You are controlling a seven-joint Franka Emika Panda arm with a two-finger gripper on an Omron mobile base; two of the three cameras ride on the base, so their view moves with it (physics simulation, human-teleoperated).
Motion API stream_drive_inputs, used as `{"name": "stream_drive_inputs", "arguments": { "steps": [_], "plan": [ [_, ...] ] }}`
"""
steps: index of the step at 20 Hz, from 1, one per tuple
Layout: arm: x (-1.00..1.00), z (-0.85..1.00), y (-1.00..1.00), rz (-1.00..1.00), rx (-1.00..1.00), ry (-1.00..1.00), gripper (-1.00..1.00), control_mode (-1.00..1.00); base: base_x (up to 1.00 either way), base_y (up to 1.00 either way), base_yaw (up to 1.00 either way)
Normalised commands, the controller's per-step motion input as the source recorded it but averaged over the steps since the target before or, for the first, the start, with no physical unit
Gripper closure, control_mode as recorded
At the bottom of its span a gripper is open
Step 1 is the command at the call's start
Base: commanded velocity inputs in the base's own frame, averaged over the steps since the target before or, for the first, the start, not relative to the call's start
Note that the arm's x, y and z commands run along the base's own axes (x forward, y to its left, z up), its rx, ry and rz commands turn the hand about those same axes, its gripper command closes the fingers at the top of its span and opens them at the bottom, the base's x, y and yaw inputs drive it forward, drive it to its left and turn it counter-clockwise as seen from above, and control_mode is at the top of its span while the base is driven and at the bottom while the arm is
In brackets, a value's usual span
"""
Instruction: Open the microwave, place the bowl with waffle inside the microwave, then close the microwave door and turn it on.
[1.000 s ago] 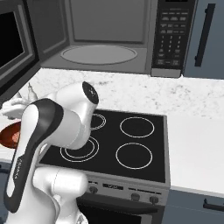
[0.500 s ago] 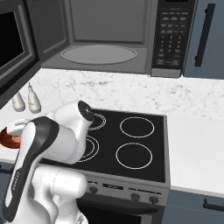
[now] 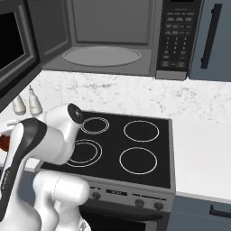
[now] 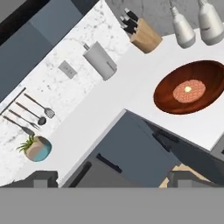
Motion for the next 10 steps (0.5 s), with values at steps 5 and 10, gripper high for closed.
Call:
{"name": "stream_drive_inputs", "arguments": {
  "steps": [5, 10],
  "plan": [
    [0.35, -0.37, 0.02, 0.05, -0.01, 0.00, -1.00, -1.00, 0.00, 0.00, 0.00],
    [0.51, -0.32, 0.12, 0.02, 0.00, 0.00, -1.00, -1.00, 0.00, 0.00, 0.00]
  ]
}}
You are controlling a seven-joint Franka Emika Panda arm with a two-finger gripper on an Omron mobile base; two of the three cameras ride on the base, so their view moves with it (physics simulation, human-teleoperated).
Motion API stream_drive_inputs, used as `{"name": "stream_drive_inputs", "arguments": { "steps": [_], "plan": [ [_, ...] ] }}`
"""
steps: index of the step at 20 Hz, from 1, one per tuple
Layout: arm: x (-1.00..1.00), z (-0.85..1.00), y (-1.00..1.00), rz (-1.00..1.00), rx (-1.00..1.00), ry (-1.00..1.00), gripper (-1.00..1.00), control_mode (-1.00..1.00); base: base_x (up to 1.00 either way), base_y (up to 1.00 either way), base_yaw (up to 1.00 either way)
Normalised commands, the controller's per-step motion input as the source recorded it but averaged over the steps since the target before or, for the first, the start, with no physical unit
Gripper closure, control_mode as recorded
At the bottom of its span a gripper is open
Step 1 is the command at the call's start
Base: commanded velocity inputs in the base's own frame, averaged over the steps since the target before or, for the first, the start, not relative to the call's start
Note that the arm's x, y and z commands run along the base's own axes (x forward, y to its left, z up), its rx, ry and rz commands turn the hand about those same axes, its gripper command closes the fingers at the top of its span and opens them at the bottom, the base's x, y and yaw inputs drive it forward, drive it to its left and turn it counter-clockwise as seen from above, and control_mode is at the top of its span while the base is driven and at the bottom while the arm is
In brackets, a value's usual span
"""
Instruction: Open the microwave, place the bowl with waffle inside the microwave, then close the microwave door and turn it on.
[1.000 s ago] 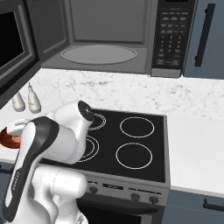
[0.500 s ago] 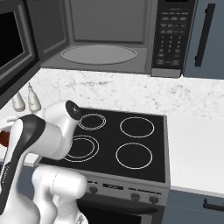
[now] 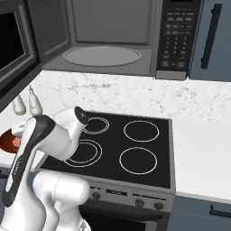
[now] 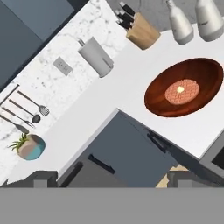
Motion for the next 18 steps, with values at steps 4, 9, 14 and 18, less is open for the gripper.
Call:
{"name": "stream_drive_inputs", "arguments": {
  "steps": [4, 9, 14, 18],
  "plan": [
    [0.42, -0.20, 0.16, 0.00, 0.00, 0.00, -1.00, -1.00, 0.00, 0.00, 0.00],
    [0.32, -0.27, 0.23, -0.01, -0.04, 0.00, -1.00, -1.00, 0.00, 0.00, 0.00],
    [0.33, -0.35, 0.36, -0.07, -0.12, 0.00, -1.00, -1.00, 0.00, 0.00, 0.00],
    [0.35, -0.33, 0.28, -0.07, -0.09, 0.00, -1.00, -1.00, 0.00, 0.00, 0.00]
  ]
}}
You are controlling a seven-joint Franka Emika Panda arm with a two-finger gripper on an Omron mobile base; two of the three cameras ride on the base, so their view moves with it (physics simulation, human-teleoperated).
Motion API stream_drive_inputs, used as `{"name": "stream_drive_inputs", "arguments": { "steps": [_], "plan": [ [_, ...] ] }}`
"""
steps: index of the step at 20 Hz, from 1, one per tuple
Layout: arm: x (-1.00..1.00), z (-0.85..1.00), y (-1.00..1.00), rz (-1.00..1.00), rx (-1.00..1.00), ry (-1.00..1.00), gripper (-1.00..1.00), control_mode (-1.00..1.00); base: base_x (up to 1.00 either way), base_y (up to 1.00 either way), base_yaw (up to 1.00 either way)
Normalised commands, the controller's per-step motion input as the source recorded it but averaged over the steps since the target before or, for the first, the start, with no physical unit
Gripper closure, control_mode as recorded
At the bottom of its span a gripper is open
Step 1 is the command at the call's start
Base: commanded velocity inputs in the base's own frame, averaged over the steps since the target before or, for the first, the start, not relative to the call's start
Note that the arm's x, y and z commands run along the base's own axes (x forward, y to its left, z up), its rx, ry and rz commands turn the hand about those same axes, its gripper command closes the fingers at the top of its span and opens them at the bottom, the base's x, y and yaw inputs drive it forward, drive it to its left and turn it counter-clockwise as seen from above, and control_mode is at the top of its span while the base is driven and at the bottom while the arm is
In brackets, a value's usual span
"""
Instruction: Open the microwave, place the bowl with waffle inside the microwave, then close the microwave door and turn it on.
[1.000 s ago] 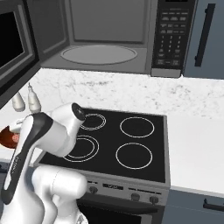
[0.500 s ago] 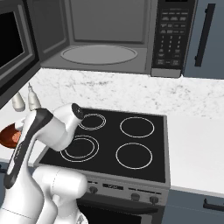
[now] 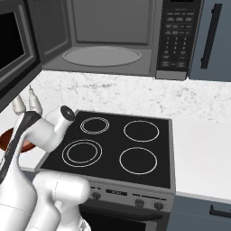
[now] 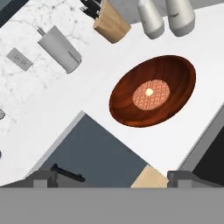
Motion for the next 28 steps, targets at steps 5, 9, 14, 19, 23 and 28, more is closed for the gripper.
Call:
{"name": "stream_drive_inputs", "arguments": {
  "steps": [5, 9, 14, 19, 23, 28],
  "plan": [
    [0.53, -0.41, 0.04, -0.03, -0.03, 0.00, -1.00, -1.00, 0.00, 0.00, 0.00],
    [0.54, -0.26, 0.00, 0.00, 0.00, 0.00, -1.00, -1.00, 0.00, 0.00, 0.00],
    [0.38, -0.13, 0.11, 0.00, -0.03, 0.00, -1.00, -1.00, 0.00, 0.00, 0.00],
    [0.06, -0.09, 0.17, 0.00, -0.04, 0.05, -1.00, -1.00, 0.00, 0.00, 0.00],
    [0.06, -0.20, 0.34, 0.00, -0.08, 0.00, -1.00, -1.00, 0.00, 0.00, 0.00],
    [0.20, -0.37, 0.05, 0.00, -0.05, 0.00, -1.00, -1.00, 0.00, 0.00, 0.00]
  ]
}}
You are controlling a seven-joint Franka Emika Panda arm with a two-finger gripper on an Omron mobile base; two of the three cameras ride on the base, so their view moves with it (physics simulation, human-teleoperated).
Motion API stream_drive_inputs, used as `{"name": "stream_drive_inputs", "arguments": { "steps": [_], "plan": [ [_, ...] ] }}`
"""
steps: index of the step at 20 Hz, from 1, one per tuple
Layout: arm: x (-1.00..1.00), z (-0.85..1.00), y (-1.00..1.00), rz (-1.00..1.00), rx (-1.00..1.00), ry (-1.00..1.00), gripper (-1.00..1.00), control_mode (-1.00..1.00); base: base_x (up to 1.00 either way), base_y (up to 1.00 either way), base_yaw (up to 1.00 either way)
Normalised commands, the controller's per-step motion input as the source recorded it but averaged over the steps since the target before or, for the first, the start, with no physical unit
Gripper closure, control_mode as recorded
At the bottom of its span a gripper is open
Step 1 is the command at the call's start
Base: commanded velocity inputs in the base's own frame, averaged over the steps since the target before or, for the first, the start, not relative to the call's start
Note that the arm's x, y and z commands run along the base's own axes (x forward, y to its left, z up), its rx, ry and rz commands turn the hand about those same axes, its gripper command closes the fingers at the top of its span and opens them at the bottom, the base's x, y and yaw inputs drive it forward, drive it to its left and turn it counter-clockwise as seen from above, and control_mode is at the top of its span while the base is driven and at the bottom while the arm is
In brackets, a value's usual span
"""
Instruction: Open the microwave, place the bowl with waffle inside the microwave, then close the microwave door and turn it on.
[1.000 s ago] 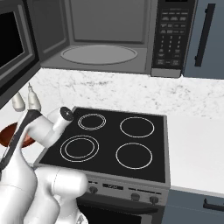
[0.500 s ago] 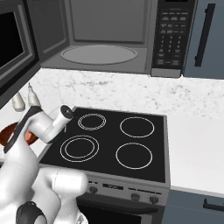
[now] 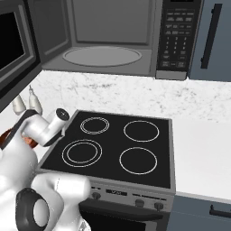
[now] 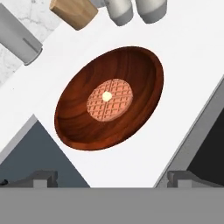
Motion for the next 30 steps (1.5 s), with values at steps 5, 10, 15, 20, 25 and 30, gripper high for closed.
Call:
{"name": "stream_drive_inputs", "arguments": {
  "steps": [5, 10, 15, 20, 25, 30],
  "plan": [
    [0.27, -0.19, 0.12, 0.00, -0.03, 0.00, -1.00, -1.00, 0.00, 0.00, 0.00],
    [0.24, -0.13, 0.28, 0.00, -0.04, 0.00, -1.00, -1.00, 0.00, 0.00, 0.00],
    [0.16, -0.12, 0.13, 0.00, -0.01, 0.00, -1.00, -1.00, 0.00, 0.00, 0.00],
    [0.13, -0.19, 0.20, 0.00, -0.02, 0.00, -1.00, -1.00, 0.00, 0.00, 0.00],
    [0.22, -0.25, 0.27, 0.00, -0.04, 0.00, -1.00, -1.00, 0.00, 0.00, 0.00],
    [0.24, -0.30, 0.09, 0.00, -0.03, 0.03, -1.00, -1.00, 0.00, 0.00, 0.00]
  ]
}}
